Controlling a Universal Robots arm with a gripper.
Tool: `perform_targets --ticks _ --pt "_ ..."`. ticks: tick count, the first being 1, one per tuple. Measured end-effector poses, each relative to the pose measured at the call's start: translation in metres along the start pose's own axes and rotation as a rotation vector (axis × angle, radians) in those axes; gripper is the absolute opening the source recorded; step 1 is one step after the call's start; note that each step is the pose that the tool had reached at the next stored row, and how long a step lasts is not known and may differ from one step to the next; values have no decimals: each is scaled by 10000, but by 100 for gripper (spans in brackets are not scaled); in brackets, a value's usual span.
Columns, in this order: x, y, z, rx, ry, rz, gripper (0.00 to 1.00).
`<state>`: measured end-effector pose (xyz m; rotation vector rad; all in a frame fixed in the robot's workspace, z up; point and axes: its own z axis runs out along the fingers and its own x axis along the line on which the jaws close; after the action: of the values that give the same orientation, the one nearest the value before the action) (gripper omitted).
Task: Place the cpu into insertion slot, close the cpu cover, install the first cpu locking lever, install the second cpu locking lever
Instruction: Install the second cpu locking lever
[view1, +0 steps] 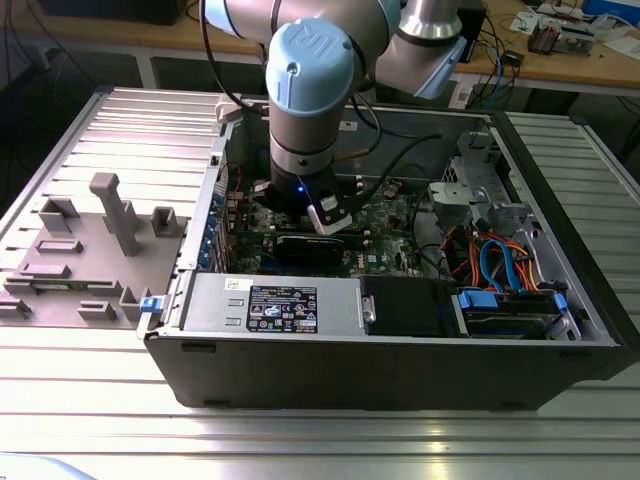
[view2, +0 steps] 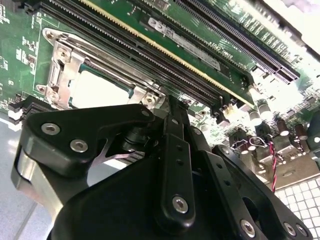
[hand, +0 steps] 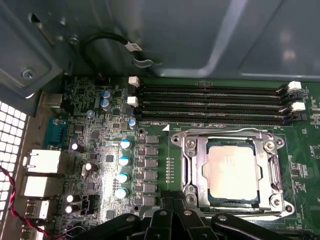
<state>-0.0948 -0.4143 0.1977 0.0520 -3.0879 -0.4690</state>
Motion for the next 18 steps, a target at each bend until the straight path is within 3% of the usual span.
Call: perform_targets --ticks 2,8,15,18 --pt "9 1 4 -51 0 -3 11" --pt "11 0 7 -52 -1 -1 11" --pt "29 71 -223 -50 5 0 11" --pt "30 85 -267 -55 6 1 11"
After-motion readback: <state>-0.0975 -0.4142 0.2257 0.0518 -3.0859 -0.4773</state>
